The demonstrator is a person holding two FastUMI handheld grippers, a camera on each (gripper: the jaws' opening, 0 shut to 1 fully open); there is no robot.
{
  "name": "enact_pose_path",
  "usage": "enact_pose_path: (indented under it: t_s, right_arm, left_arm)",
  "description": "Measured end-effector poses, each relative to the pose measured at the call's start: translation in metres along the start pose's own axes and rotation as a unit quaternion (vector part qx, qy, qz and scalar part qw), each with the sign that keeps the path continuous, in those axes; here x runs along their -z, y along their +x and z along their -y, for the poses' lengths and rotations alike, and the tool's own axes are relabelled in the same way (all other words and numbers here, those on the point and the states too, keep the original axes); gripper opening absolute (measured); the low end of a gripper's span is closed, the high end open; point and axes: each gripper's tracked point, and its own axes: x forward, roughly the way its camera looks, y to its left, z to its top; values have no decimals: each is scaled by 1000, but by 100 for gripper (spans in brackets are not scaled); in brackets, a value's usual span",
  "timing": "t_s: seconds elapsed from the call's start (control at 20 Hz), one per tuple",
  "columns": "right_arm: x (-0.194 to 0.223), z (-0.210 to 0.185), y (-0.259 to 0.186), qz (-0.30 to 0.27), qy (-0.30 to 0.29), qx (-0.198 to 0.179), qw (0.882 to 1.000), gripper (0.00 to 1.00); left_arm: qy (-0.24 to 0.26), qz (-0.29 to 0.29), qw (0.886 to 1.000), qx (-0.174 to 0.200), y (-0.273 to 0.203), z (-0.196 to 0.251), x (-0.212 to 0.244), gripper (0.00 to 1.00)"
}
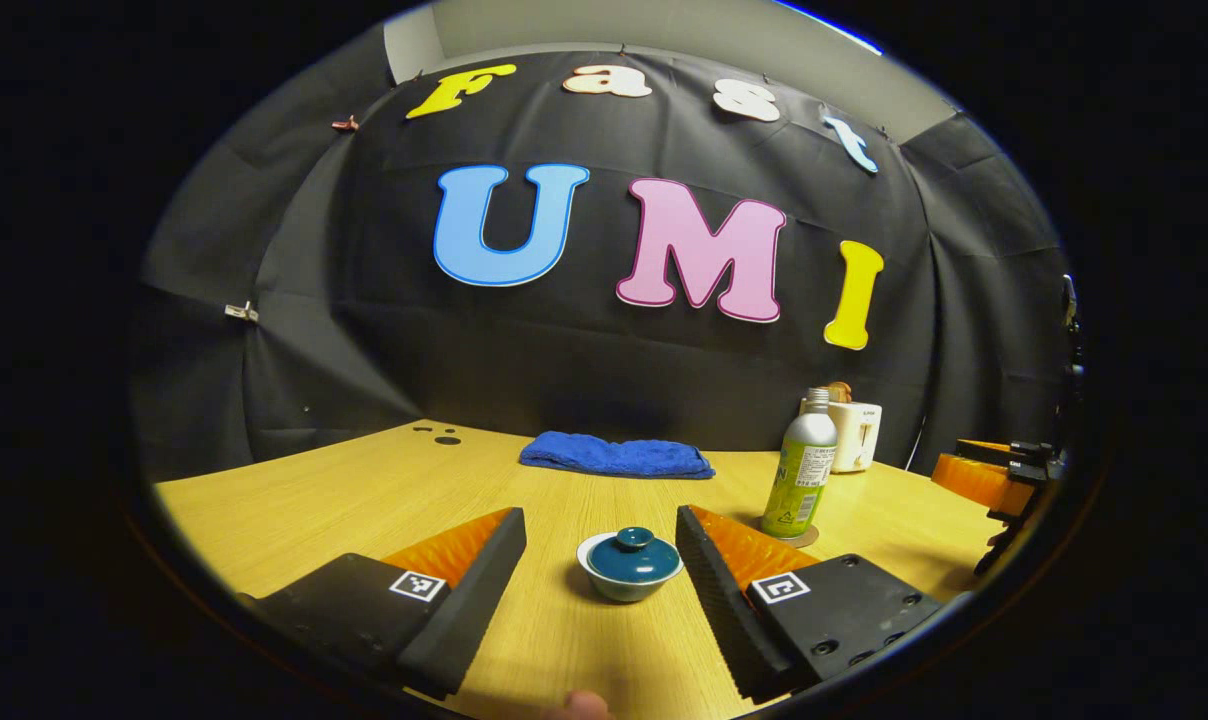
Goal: Open the teacup lid with one hand, grasp the water bottle and pour water into the teacup with the other hand; after pouring, place the water bottle on the coaster and then close the teacup lid.
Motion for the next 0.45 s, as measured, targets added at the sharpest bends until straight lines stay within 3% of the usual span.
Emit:
enact_pose_path:
  t_s: [0.45]
  right_arm:
    - [-1,-11,-1,-3,-2,-11,1000,99]
  left_arm:
    - [1,3,1000,3,-3,4,0,95]
